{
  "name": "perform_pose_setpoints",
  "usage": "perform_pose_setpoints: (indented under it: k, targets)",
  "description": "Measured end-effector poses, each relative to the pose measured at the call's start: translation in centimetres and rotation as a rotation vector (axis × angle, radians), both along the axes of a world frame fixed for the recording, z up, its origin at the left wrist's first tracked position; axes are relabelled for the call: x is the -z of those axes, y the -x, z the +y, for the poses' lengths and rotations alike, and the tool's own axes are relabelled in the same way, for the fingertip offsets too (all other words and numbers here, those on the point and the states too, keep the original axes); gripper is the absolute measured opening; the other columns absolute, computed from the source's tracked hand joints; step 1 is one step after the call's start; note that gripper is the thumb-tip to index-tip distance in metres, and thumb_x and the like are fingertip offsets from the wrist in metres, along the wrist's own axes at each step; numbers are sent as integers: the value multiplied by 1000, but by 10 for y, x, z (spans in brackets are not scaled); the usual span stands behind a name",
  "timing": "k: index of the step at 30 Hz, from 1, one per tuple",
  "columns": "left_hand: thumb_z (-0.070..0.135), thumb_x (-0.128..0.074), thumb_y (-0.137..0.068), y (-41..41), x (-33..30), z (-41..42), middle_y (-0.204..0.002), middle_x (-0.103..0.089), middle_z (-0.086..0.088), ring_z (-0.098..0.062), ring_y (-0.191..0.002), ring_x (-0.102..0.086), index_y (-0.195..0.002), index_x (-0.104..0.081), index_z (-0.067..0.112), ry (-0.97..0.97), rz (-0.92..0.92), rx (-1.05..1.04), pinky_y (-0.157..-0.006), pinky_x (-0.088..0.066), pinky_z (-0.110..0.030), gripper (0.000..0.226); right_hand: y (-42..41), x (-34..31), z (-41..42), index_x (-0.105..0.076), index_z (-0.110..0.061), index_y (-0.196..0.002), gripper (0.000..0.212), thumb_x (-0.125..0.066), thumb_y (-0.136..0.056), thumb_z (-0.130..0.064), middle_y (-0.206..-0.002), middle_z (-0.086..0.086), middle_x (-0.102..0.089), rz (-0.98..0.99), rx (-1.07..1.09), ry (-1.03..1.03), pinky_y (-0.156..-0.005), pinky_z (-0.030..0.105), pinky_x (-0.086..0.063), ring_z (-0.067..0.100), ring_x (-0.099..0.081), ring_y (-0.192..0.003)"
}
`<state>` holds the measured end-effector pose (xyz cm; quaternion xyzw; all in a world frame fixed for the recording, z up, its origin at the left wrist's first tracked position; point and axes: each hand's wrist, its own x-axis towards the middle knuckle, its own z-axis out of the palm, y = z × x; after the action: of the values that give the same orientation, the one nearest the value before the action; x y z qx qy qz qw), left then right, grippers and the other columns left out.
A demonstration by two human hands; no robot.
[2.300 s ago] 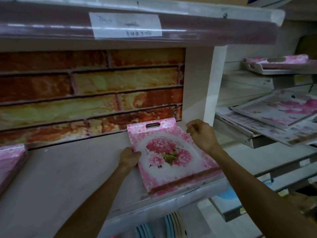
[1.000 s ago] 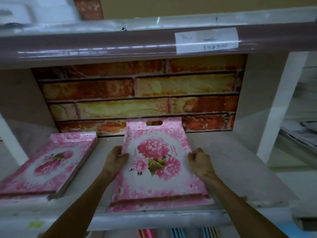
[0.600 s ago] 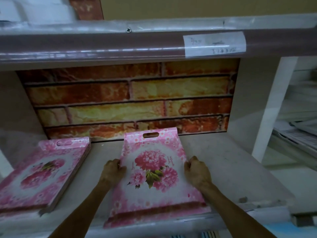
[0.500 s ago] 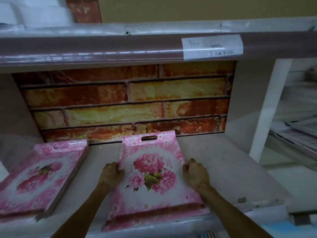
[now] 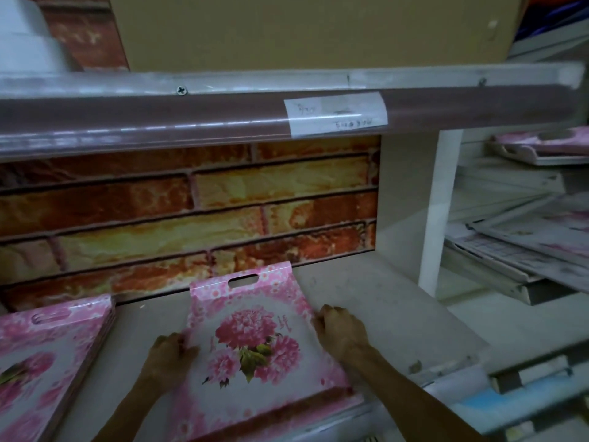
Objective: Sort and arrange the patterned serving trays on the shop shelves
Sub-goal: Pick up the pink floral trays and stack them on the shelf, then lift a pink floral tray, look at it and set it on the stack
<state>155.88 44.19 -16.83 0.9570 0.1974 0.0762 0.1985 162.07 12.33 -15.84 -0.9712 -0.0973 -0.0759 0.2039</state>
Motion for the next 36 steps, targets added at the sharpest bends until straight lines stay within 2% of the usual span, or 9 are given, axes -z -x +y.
perform_pose_setpoints:
  k: [7, 10, 13, 16, 19, 22, 26, 31, 36]
  targets:
    - [13, -67, -87, -1, -44, -29, -100, -62, -13, -19, -74, -57, -108, -68, 13, 86, -319, 138, -73, -41, -28, 21, 8, -33, -48, -64, -17, -96, 24, -46, -96, -34, -93, 1, -69, -229, 10, -97, -66, 32, -52, 21, -65, -80]
    - [13, -64, -90, -4, -73, -64, -84, -66, -3, -25, -65, -63, -93, -68, 22, 138, -426, 288, -59, -41, -11, 10, 17, -52, -74, -66, -20, -92, 23, -49, -96, -35, -88, -4, -70, -346, 36, -178, -64, 34, -53, 17, -64, -74]
    - [19, -60, -93, -6, -95, -104, -90, -67, 14, -21, -70, -64, -90, -66, 32, 269, -473, 433, -53, -41, -9, 15, 29, -69, -102, -66, -23, -87, 22, -50, -95, -36, -80, -8, -68, -455, 63, -218, -60, 32, -51, 12, -60, -64]
    - [19, -60, -93, -12, -109, -143, -67, -66, 5, -3, -52, -57, -89, -66, 36, 410, -500, 553, -48, -40, -11, 18, 44, -82, -134, -63, -27, -84, 26, -45, -94, -42, -73, -11, -63, -517, 81, -233, -56, 30, -50, 7, -54, -57]
    - [18, -61, -93, -17, -122, -188, -64, -66, 0, -6, -49, -56, -93, -67, 36, 459, -488, 645, -53, -45, -25, 19, 63, -94, -172, -57, -30, -76, 28, -42, -93, -45, -63, -14, -55, -552, 98, -253, -53, 26, -42, 6, -51, -55]
    - [12, -60, -93, -19, -135, -240, -60, -65, -5, -11, -49, -55, -94, -67, 27, 523, -486, 700, -51, -42, -22, 16, 80, -107, -217, -49, -33, -70, 25, -50, -94, -37, -55, -15, -46, -591, 116, -264, -49, 20, -33, 1, -46, -51]
    - [14, -60, -93, -19, -156, -318, -59, -64, -3, -12, -50, -53, -96, -68, 26, 553, -537, 762, -55, -44, -27, 15, 94, -126, -287, -59, -26, -73, 22, -56, -94, -30, -52, -13, -48, -629, 115, -304, -49, 27, -36, 3, -46, -48]
    - [16, -58, -94, -12, -191, -423, -71, -65, 3, -2, -54, -57, -99, -67, 26, 558, -593, 848, -51, -42, -8, 14, 103, -160, -376, -68, -20, -83, 20, -56, -95, -31, -65, -5, -66, -602, 143, -385, -58, 31, -49, 10, -60, -60]
    - [18, -57, -95, -13, -224, -502, -66, -64, 8, -1, -53, -55, -99, -67, 28, 537, -627, 918, -42, -43, -10, 15, 105, -194, -449, -68, -17, -91, 24, -56, -93, -38, -76, 2, -69, -506, 232, -627, -64, 33, -52, 17, -65, -71]
